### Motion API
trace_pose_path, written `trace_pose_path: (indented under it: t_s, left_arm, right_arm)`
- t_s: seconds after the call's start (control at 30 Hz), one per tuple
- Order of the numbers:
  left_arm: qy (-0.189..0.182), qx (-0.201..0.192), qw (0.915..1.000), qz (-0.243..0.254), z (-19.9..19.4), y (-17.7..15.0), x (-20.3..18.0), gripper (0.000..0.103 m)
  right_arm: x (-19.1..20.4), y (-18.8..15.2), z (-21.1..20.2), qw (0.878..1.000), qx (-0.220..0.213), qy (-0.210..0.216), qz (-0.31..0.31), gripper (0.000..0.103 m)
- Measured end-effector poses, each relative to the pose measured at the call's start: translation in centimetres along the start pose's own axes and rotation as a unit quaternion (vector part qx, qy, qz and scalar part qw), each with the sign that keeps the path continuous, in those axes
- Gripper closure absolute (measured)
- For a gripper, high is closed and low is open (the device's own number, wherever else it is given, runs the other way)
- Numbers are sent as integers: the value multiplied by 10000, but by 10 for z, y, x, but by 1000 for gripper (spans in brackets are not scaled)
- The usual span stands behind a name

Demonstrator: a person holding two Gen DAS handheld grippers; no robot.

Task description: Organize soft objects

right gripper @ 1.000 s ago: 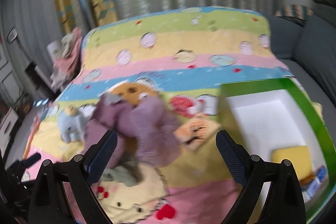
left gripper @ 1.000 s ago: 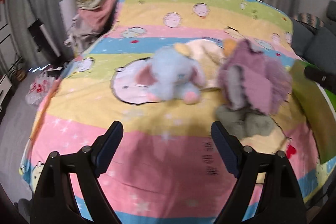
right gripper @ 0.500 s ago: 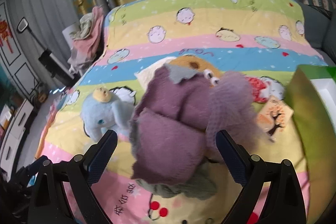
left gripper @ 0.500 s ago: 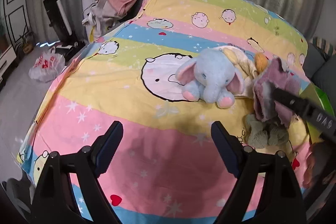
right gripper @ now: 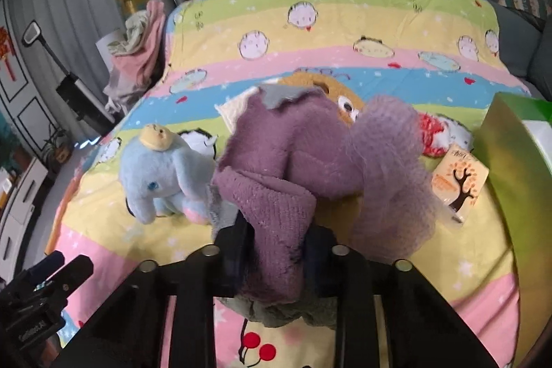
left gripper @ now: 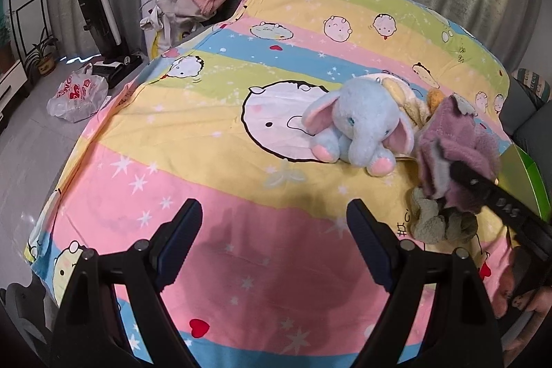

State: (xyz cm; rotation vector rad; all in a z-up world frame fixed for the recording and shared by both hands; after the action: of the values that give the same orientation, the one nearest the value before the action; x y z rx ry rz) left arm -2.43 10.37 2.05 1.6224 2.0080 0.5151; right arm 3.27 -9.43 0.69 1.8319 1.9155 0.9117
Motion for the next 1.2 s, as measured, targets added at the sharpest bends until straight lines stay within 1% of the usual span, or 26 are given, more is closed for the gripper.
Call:
trace_pose_path:
  t_s: [0.07, 0.1, 0.13, 0.17, 0.3, 0.33, 0.4, 0.47, 0.53, 0.6, 0.63, 0.7, 0.73, 0.8, 0.83, 0.9, 0.93, 1.03, 1.1, 1.2]
  left_arm:
    - [-10, -6, 10000, -41, -1, 1, 3, 18]
    - [-15, -6, 10000, -66, -1, 1, 4, 18]
    - [-40, -2, 9999, -94, -1, 1, 5, 18]
    - [-73, -9, 9999, -121, -2, 2, 5, 18]
    - [-190, 18, 9996, -195, -3, 3, 6, 18]
    - [-184, 29, 9997, -187, -3, 2, 6, 18]
    - [-173, 5, 9997, -176, -4, 3, 7, 18]
    - [-170, -20, 9997, -170, -5, 3, 10, 18]
    - [-124, -15, 9996, -248, -5, 4, 16, 18]
    - [-68, -2, 9992, -403, -4, 4, 26, 18]
    - [-55, -9, 9989, -457, -5, 4, 31, 18]
    - [16, -104, 9983, -578, -9, 6, 41, 18]
    - [73, -175, 9978, -633, -11, 7, 48, 18]
    - [120, -243, 9971, -705, -14, 8, 56, 18]
    - [124, -231, 9969, -738, -14, 8, 60, 18]
    - [83, -147, 9965, -815, -12, 7, 68, 18]
    - [16, -96, 9964, -848, -10, 6, 70, 18]
    - [-237, 31, 9965, -806, -8, 4, 69, 18]
    - [-321, 86, 9968, -723, -7, 1, 66, 18]
    - [-534, 241, 9963, -623, -2, -3, 57, 18]
  right_arm:
    - [0, 2, -11, 9998, -157, 69, -54, 81]
    - [1, 3, -17, 9996, -242, 90, -70, 85]
    - [2, 6, -27, 9991, -405, 134, -68, 86]
    - [2, 8, -39, 9979, -613, 181, -41, 86]
    - [10, 13, -82, 9933, -1118, 273, -147, 86]
    - [11, 13, -92, 9920, -1209, 346, -127, 86]
    - [14, 13, -115, 9889, -1341, 636, -90, 86]
    - [18, 12, -133, 9868, -1367, 863, -108, 86]
    - [26, 8, -146, 9865, -1269, 1009, -231, 86]
    - [38, -1, -156, 9851, -1100, 1246, -432, 86]
    - [45, -8, -158, 9825, -972, 1500, -532, 86]
    - [55, -15, -156, 9787, -715, 1830, -594, 86]
    - [63, -20, -152, 9751, -502, 2073, -608, 86]
    - [75, -26, -146, 9679, -314, 2396, -690, 86]
    - [79, -28, -141, 9671, -266, 2415, -748, 86]
    - [86, -33, -120, 9732, -96, 2143, -824, 86]
    - [88, -36, -106, 9756, 51, 2034, -821, 86]
    - [93, -48, -56, 9751, 703, 1982, -697, 86]
    - [94, -57, -23, 9765, 1014, 1773, -692, 86]
    - [89, -68, 17, 9796, 1374, 1304, -676, 86]
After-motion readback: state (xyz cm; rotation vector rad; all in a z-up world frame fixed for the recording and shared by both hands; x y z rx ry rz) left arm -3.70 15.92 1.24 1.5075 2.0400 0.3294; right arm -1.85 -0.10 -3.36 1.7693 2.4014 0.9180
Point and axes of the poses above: each gripper's, at about its wrist camera, not at the fingertips, and z roughly the way its jaws point, x to its left, y to its top, the point moved 6 cm from there along z, roughly the way its jaws point, and after that the axes turned 6 degrees about x, right-handed, at the moved point
